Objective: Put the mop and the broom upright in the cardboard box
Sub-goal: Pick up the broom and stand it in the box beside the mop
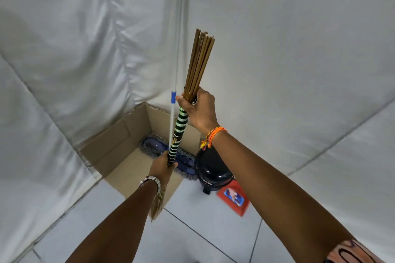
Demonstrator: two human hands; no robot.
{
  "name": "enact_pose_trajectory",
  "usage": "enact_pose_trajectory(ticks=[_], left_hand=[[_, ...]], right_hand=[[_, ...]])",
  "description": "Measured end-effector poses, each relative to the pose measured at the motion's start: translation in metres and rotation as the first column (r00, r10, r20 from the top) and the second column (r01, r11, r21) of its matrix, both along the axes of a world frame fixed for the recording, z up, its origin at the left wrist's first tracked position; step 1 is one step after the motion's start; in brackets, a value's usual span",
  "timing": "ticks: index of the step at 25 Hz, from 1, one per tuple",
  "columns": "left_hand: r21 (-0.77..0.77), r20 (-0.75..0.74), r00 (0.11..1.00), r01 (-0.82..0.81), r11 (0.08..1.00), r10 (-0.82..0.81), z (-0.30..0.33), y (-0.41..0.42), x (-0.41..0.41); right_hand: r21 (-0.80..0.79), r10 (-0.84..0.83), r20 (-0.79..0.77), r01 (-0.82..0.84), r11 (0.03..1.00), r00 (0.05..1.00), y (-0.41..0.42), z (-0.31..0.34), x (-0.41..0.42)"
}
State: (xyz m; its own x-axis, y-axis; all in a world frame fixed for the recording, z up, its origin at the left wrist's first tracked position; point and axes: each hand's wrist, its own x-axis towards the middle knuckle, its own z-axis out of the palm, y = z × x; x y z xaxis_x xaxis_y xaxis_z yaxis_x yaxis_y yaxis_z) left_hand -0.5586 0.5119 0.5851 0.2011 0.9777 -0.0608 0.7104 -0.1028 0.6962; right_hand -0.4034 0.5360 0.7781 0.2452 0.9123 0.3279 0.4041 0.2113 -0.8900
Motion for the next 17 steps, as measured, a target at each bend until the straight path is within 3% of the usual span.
enact_pose_trajectory(ticks=[7,17], left_hand=[[-0.025,0.026,1.000,-0.006,1.000,0.006,-0.020,0.118,-0.087],[-0.167,0.054,0.998,0.025,0.986,-0.016,-0.023,0.322,-0.164]], right_hand=[[-0.031,0.154,0.060,-0.152,0.988,0.986,0.123,-0.016,-0.092],[-0.131,0.305,-0.013,-0.304,0.943,0.952,0.311,-0.024,-0.163]])
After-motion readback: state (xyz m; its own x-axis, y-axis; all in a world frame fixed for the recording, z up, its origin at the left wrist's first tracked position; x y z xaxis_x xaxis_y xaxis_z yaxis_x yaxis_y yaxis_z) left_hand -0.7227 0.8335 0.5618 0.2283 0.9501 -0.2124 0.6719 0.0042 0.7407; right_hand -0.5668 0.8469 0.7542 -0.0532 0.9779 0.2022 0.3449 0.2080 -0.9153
